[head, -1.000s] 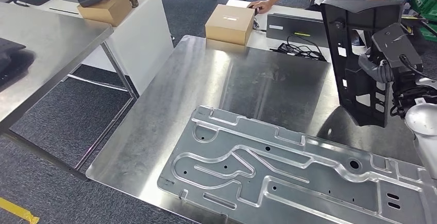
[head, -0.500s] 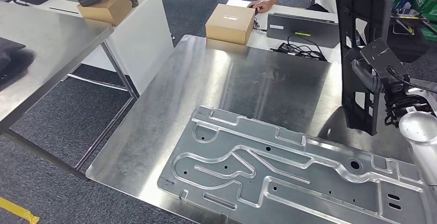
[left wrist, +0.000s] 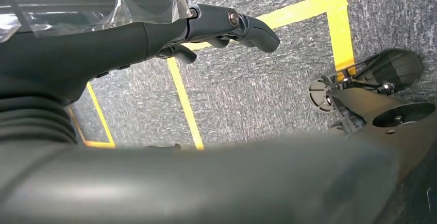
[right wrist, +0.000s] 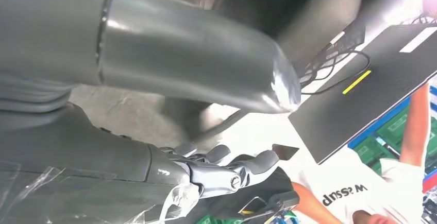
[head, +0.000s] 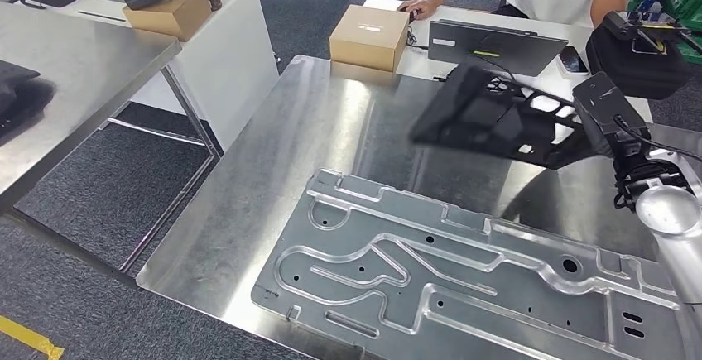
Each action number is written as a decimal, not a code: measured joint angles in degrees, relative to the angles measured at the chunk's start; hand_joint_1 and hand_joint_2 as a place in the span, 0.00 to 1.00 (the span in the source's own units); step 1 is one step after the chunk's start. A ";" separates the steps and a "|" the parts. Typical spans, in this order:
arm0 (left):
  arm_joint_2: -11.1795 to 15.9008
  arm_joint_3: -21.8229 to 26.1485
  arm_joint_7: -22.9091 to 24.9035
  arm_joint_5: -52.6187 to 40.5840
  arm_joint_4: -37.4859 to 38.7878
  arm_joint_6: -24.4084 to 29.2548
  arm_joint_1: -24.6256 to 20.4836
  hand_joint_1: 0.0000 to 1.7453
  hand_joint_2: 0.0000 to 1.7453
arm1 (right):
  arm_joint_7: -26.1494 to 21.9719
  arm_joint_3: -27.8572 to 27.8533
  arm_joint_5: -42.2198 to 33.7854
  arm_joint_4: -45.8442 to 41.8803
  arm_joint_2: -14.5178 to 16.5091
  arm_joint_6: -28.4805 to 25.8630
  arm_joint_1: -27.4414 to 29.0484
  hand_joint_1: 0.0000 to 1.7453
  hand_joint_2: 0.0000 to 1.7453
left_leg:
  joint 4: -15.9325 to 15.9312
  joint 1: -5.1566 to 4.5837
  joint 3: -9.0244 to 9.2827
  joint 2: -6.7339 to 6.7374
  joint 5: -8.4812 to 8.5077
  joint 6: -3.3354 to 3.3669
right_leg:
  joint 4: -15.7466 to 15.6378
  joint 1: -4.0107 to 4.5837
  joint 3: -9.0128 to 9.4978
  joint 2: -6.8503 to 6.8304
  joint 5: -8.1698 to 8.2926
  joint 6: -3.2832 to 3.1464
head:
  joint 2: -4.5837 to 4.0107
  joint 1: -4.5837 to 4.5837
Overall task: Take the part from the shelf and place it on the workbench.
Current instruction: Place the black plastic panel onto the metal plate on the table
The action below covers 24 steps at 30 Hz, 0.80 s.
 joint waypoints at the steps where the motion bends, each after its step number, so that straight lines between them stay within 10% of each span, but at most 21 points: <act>1: 0.00 0.05 0.05 0.02 0.00 -0.02 0.00 0.00 0.00 | 0.14 -0.14 0.12 0.00 -0.09 -0.06 0.00 0.00 0.00 | 0.00 0.00 -0.01 0.00 0.00 0.00 | 0.00 0.00 -0.01 0.00 0.00 0.00 | 0.00 0.00; 24: 0.00 0.40 0.62 1.84 0.00 -0.06 0.19 0.00 0.00 | 5.08 -4.27 0.14 -0.72 -4.13 -0.54 -4.18 0.00 0.00 | 0.02 0.00 -0.05 0.00 0.00 0.01 | 0.00 -0.01 -0.06 0.00 0.00 0.01 | 0.00 0.00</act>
